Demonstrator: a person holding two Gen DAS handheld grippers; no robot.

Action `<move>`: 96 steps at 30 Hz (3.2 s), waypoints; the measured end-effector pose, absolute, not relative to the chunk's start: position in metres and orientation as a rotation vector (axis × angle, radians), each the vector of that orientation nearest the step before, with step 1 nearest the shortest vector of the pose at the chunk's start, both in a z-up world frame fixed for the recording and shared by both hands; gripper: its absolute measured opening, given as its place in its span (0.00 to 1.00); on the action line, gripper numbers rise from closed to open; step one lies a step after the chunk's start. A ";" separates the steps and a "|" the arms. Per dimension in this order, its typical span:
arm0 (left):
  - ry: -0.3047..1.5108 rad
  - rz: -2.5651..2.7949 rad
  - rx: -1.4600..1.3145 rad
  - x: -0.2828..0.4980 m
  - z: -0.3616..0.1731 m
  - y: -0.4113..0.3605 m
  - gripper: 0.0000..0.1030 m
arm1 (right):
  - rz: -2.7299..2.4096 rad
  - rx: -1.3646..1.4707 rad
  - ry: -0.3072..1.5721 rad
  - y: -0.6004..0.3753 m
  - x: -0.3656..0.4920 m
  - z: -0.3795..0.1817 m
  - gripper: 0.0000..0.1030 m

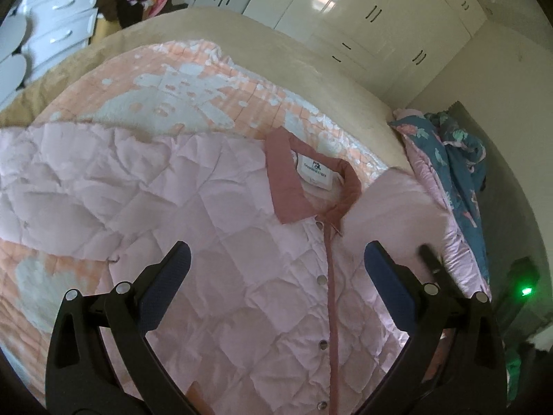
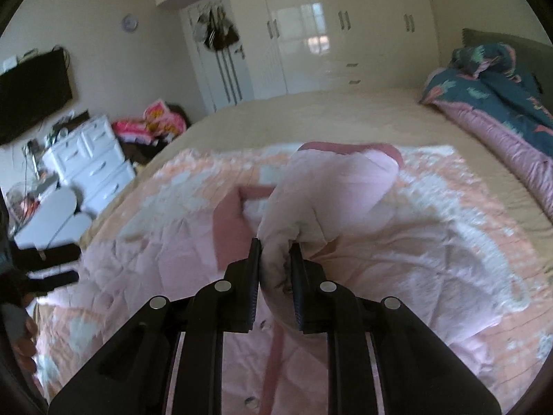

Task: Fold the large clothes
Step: 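Lift the held sleeve with the right tool and carry it across the jacket body, then grasp the pink-trimmed front edge with the left tool while the right tool releases the sleeve, then fold the front edge over toward the collar with the left tool and release, then reach to the other sleeve and grasp its cuff with the left tool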

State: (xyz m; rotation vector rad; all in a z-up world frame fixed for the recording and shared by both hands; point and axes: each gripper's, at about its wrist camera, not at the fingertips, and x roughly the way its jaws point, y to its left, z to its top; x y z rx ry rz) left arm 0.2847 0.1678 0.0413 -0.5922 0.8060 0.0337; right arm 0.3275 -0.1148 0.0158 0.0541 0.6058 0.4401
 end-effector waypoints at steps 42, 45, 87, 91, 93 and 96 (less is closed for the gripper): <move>1.019 -0.122 -0.888 0.307 -0.072 0.129 0.58 | 0.372 0.113 0.827 -0.194 0.238 -0.048 0.71; 1.021 -0.123 -0.774 0.311 -0.065 0.116 0.26 | 0.320 0.135 0.812 -0.219 0.238 -0.045 0.71; 0.970 -0.009 -0.342 0.310 -0.057 0.154 0.32 | 0.222 0.063 0.934 -0.212 0.351 -0.076 0.73; 0.949 0.011 -0.352 0.300 -0.044 0.161 0.53 | 0.249 0.056 0.873 -0.203 0.326 -0.054 0.82; 0.922 0.014 -0.361 0.292 -0.035 0.166 0.65 | 0.271 0.071 0.848 -0.199 0.315 -0.045 0.87; 0.911 0.040 -0.338 0.283 -0.027 0.170 0.81 | 0.286 0.087 0.817 -0.193 0.301 -0.034 0.93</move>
